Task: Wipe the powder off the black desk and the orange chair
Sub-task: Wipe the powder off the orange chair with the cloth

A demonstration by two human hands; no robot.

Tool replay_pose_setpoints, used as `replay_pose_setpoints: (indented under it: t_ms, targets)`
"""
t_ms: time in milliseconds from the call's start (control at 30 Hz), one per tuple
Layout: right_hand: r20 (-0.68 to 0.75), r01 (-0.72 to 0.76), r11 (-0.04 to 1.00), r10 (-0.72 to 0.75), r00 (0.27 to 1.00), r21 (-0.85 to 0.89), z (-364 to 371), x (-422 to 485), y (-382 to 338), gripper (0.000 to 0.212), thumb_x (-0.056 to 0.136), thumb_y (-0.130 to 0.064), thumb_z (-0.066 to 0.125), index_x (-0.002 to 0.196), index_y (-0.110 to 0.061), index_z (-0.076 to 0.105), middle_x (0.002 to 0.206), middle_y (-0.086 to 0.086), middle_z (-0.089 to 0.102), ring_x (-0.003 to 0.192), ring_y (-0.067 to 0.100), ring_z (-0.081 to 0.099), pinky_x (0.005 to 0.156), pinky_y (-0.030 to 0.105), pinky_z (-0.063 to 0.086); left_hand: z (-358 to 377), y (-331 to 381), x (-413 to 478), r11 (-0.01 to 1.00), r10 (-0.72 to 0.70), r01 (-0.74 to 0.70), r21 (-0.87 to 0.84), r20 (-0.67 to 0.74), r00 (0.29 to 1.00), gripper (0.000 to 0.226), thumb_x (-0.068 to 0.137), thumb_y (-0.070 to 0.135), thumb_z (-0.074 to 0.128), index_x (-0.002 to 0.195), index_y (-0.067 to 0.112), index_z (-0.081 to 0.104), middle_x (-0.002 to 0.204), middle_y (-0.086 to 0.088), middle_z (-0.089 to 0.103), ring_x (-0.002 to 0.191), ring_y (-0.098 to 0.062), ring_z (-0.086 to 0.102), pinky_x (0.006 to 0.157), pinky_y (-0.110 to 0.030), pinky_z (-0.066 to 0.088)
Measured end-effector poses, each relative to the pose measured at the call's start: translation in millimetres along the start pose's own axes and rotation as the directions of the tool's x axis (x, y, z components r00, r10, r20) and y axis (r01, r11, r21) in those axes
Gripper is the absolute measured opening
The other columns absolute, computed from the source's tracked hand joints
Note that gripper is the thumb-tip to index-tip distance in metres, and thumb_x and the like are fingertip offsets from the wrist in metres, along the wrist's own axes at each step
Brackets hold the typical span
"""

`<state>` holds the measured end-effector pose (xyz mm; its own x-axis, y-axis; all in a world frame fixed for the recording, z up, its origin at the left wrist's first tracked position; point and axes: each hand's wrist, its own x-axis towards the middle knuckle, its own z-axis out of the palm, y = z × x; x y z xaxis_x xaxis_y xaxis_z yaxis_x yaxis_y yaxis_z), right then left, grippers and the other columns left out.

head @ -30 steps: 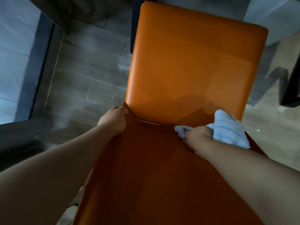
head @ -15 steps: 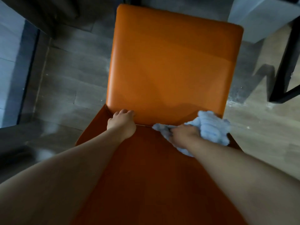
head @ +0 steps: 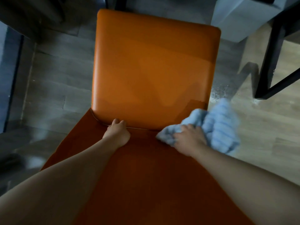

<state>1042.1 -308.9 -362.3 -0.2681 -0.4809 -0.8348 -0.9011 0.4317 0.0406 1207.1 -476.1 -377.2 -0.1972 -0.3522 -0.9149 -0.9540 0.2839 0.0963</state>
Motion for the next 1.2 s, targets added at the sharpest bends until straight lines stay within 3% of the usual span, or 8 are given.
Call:
replay_pose_setpoints:
  t_ms: [133, 300, 500, 600, 767, 867, 1000, 1200]
  targets:
    - [0.271, -0.064, 0.997, 0.075, 0.960, -0.047, 1.1, 24.3, 4.5, 0.046, 0.093, -0.036, 0.044, 0.138, -0.027, 0.045, 0.148, 0.013, 0.030, 0.135, 0.034, 0.023, 0.105, 0.050, 0.024, 7.2, 7.5, -1.9, 1.000, 0.019, -0.018, -0.016, 0.020, 1.000, 0.044, 0.088, 0.008, 0.042, 0.131, 0.012, 0.042, 0.142, -0.008, 0.030, 0.126, -0.035, 0.038, 0.095, -0.042, 0.042]
    - [0.328, -0.027, 0.958, 0.124, 0.937, -0.284, 5.8, 29.8, 4.2, 0.048, 0.096, -0.040, 0.032, 0.142, -0.025, 0.038, 0.147, 0.015, 0.033, 0.132, 0.039, 0.029, 0.101, 0.056, 0.028, 21.9, 10.5, -9.4, 0.981, -0.025, -0.004, 0.192, 0.149, 0.989, 0.062, 0.095, 0.046, 0.038, 0.149, 0.022, 0.017, 0.157, -0.010, 0.010, 0.143, -0.036, 0.010, 0.117, -0.045, 0.016]
    - [0.274, 0.127, 0.802, 0.047, 0.960, -0.583, 20.9, 35.3, -4.8, 0.054, 0.097, -0.015, 0.045, 0.147, -0.016, 0.026, 0.143, 0.023, 0.027, 0.125, 0.044, 0.035, 0.090, 0.047, 0.046, 38.8, 19.9, -2.7, 0.942, -0.150, 0.085, 0.324, 0.180, 0.972, 0.070, 0.091, 0.066, 0.024, 0.150, 0.032, 0.007, 0.159, -0.006, -0.005, 0.143, -0.039, -0.010, 0.115, -0.050, -0.004]
    - [0.246, 0.132, 0.780, 0.029, 0.969, -0.612, 28.4, 35.1, -3.9, 0.072, 0.087, 0.000, 0.059, 0.147, -0.016, 0.022, 0.141, 0.026, 0.020, 0.120, 0.050, 0.038, 0.081, 0.043, 0.051, 44.8, 19.9, 3.0, 0.927, -0.167, 0.096, 0.361, 0.169, 0.971, 0.072, 0.089, 0.068, 0.022, 0.150, 0.033, 0.004, 0.159, -0.006, -0.007, 0.142, -0.041, -0.012, 0.114, -0.053, -0.005]
    - [0.374, 0.244, 0.799, -0.026, 0.927, -0.549, 24.5, 43.4, 8.0, 0.070, 0.098, -0.014, 0.042, 0.150, -0.030, -0.002, 0.149, 0.022, 0.026, 0.123, 0.047, 0.041, 0.079, 0.048, 0.049, 45.0, 15.0, 2.2, 0.923, -0.131, 0.063, 0.379, 0.158, 0.979, 0.073, 0.089, 0.069, 0.019, 0.150, 0.032, 0.003, 0.159, -0.006, -0.005, 0.142, -0.042, -0.010, 0.113, -0.054, -0.004]
    - [0.371, 0.265, 0.803, -0.059, 0.927, -0.534, 24.2, 47.1, 6.2, 0.064, 0.097, -0.010, 0.043, 0.150, -0.026, 0.011, 0.146, 0.009, 0.039, 0.124, 0.038, 0.047, 0.075, 0.044, 0.049, 48.4, 12.1, -2.6, 0.912, -0.106, 0.045, 0.408, 0.129, 0.986, 0.072, 0.089, 0.069, 0.014, 0.150, 0.032, 0.001, 0.159, -0.006, -0.005, 0.142, -0.042, -0.010, 0.114, -0.053, -0.004]
    - [0.347, 0.252, 0.768, -0.042, 0.937, -0.588, 23.3, 49.2, 2.1, 0.045, 0.097, -0.007, 0.041, 0.140, -0.018, 0.041, 0.140, 0.008, 0.048, 0.122, 0.037, 0.049, 0.075, 0.045, 0.051, 47.8, 13.3, -2.8, 0.910, -0.112, 0.051, 0.412, 0.127, 0.986, 0.072, 0.089, 0.069, 0.013, 0.150, 0.032, 0.000, 0.159, -0.006, -0.006, 0.143, -0.041, -0.011, 0.114, -0.053, -0.004]
    - [0.332, 0.154, 0.787, 0.067, 0.941, -0.598, 25.3, 51.2, 16.4, 0.043, 0.099, -0.015, 0.038, 0.141, -0.020, 0.039, 0.136, 0.007, 0.051, 0.120, 0.035, 0.051, 0.080, 0.046, 0.049, 49.5, 13.5, -2.1, 0.913, -0.100, 0.047, 0.406, 0.111, 0.989, 0.071, 0.090, 0.068, 0.014, 0.150, 0.033, 0.002, 0.159, -0.005, -0.003, 0.143, -0.041, -0.009, 0.114, -0.053, -0.003]
